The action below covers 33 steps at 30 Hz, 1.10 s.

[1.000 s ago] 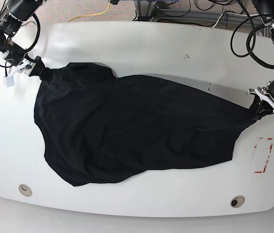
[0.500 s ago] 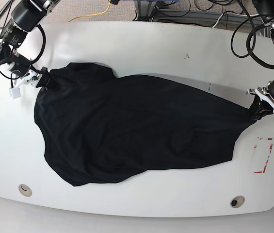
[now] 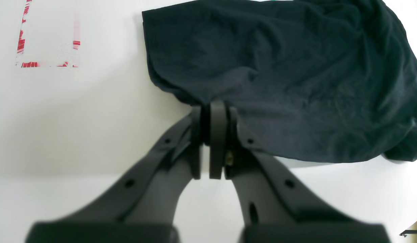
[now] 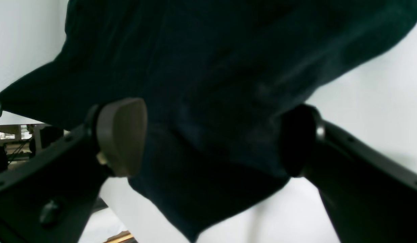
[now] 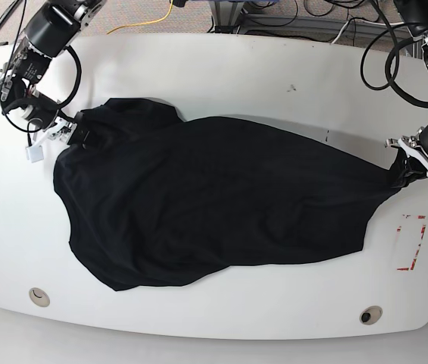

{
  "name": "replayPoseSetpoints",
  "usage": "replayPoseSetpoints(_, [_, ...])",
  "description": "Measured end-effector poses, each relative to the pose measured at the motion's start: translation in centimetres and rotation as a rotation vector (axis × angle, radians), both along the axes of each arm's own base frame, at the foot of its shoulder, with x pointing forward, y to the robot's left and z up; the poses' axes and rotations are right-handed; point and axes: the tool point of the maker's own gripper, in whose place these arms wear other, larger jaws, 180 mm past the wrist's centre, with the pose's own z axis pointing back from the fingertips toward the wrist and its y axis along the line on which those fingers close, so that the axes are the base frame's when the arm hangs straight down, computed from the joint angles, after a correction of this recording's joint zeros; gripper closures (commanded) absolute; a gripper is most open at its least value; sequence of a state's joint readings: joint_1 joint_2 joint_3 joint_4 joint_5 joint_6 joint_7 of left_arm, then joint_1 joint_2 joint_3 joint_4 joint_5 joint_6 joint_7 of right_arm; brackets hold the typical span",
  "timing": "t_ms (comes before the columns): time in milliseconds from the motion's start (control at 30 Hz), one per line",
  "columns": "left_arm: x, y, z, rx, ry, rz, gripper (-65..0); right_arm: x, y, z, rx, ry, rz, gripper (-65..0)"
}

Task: Layout the t-shirt on the table in an organized manner, then fold the t-shirt properly
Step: 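Shift the right gripper along the shirt's edge and regrasp it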

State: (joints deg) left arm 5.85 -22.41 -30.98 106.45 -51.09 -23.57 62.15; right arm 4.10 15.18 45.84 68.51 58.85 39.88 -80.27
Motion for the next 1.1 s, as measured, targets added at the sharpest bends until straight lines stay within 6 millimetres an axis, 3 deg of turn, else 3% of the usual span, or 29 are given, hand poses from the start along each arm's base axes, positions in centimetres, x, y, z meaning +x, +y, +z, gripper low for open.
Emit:
replayPoseSetpoints(100, [0.0,0.0,0.0,0.000,0.000,-0.001,-0.6,0.1,0.6,0.0,0.016,-0.006,0.000,-53.3])
replayPoseSetpoints(200, [0.0,0.0,0.0,0.001,0.000,0.000,-0.6,0.1,0.8,-0.1,0.022,-0.006,0.000,-43.3])
replayPoseSetpoints(533, [0.0,0.0,0.0,0.000,0.000,0.000,-0.6,0.9,0.6,0.2,0.021,-0.029,-0.021,-0.3])
replayPoseSetpoints(933, [1.0,-1.0,0.8,-0.004,-0.027,-0.030,-0.6,1.4,-0.4,1.3,-0.025,-0.050,-0.008,0.0])
replayPoseSetpoints(1100, [1.5,-1.0,1.4,0.000,-0.044,-0.030,-0.8,1.1,-0.7,3.7,-0.129,-0.108,0.035,0.0])
